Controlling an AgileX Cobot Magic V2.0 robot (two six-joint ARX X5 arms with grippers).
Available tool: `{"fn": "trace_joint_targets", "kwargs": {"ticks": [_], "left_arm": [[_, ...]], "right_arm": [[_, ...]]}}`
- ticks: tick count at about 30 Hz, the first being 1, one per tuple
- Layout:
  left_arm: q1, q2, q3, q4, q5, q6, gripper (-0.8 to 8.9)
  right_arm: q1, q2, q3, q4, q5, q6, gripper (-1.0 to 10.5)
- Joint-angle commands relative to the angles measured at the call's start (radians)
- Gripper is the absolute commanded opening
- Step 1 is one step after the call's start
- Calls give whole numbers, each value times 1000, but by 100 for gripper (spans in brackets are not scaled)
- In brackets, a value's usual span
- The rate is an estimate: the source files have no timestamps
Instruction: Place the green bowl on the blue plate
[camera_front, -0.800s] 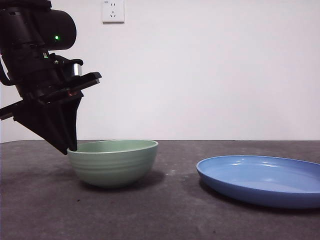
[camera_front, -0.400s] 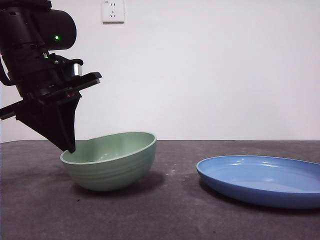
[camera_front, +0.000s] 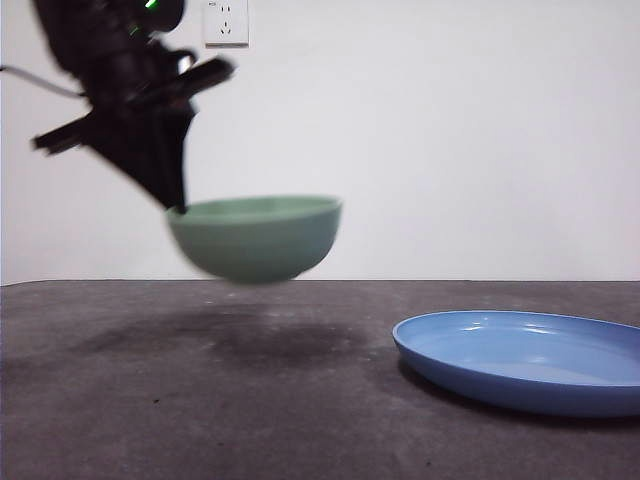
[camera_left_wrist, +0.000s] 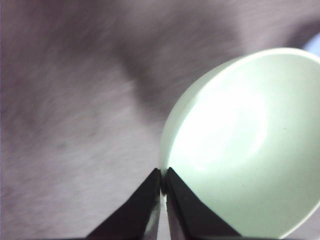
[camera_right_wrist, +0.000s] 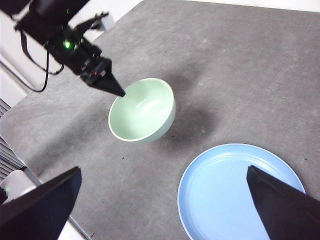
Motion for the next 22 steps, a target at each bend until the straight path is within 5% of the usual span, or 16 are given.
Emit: {"fn": "trace_joint_targets", "kwargs": {"ticks": [1, 16, 22], "left_arm": [[-54, 83, 114, -48, 4, -5, 15], [-306, 521, 656, -175, 3, -36, 15], [-343, 601, 723, -178, 3, -48, 15]], "right_arm": [[5, 4, 16, 7, -2, -3, 633], [5, 4, 16, 6, -2, -3, 633], [5, 4, 16, 1, -3, -3, 633]]}}
